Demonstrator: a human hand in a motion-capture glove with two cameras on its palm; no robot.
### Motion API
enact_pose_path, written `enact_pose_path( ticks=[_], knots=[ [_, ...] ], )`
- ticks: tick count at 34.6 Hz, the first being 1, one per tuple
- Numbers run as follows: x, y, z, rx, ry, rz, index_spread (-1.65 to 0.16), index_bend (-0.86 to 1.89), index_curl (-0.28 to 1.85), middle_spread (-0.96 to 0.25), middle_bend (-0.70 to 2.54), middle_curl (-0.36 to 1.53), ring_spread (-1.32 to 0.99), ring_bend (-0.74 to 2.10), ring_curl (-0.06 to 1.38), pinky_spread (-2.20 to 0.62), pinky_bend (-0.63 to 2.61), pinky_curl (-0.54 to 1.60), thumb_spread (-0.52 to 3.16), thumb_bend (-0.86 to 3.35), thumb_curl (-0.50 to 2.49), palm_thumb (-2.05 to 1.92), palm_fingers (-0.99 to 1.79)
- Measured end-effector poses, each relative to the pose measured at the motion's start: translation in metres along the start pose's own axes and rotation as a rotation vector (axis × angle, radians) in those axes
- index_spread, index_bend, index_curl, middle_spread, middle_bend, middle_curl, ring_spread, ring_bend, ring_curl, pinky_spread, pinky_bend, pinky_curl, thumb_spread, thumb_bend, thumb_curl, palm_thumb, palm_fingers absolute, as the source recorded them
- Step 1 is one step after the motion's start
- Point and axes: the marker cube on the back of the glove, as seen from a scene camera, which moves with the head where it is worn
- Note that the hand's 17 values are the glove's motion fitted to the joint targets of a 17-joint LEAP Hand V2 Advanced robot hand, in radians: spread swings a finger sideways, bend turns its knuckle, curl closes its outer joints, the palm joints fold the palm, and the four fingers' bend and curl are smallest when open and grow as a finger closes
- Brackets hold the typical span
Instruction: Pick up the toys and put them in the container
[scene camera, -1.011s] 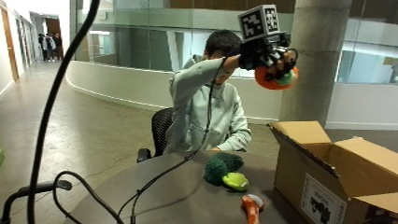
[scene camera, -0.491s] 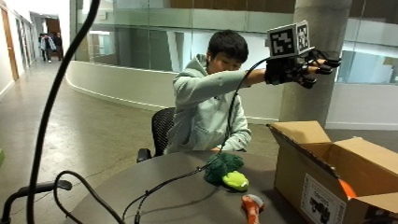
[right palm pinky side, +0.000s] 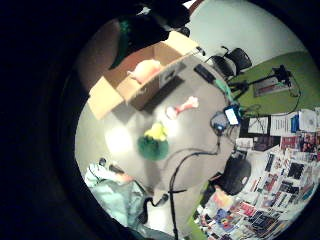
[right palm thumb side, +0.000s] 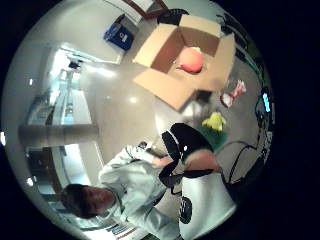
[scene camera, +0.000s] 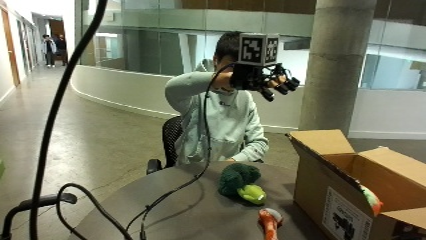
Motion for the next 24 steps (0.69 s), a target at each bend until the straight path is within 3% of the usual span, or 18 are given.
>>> enact_pose_path(
  ticks=[5, 9, 13, 19, 24],
  knots=[
    [0.024, 0.047, 0.049, -0.059, 0.071, -0.024, -0.25, 0.15, 0.25, 0.02, 0.08, 0.23, -0.01, 0.20, 0.28, 0.04, 0.83, 0.33, 1.20, -0.01, 0.42, 0.32, -0.21],
    [0.012, 0.087, 0.107, -0.155, 0.014, -0.066, -0.26, 0.23, 0.28, -0.01, 0.23, 0.26, -0.05, 0.30, 0.29, 0.03, 0.72, 0.30, 1.25, 0.02, 0.43, 0.38, 0.14],
    [0.007, 0.106, 0.170, -0.305, 0.014, -0.057, -0.26, 0.15, 0.29, -0.02, 0.19, 0.27, -0.06, 0.29, 0.30, 0.02, 0.77, 0.32, 1.27, 0.02, 0.42, 0.41, 0.04],
    [0.029, 0.087, 0.244, -0.453, 0.010, -0.022, -0.26, 0.09, 0.26, -0.01, 0.13, 0.26, -0.03, 0.19, 0.29, 0.03, 0.90, 0.35, 1.28, 0.00, 0.40, 0.40, -0.20],
    [0.048, 0.063, 0.277, -0.449, 0.010, 0.008, -0.28, 0.11, 0.25, 0.00, 0.03, 0.21, 0.00, 0.26, 0.31, 0.04, 1.06, 0.40, 1.28, -0.01, 0.39, 0.39, -0.11]
  ],
)
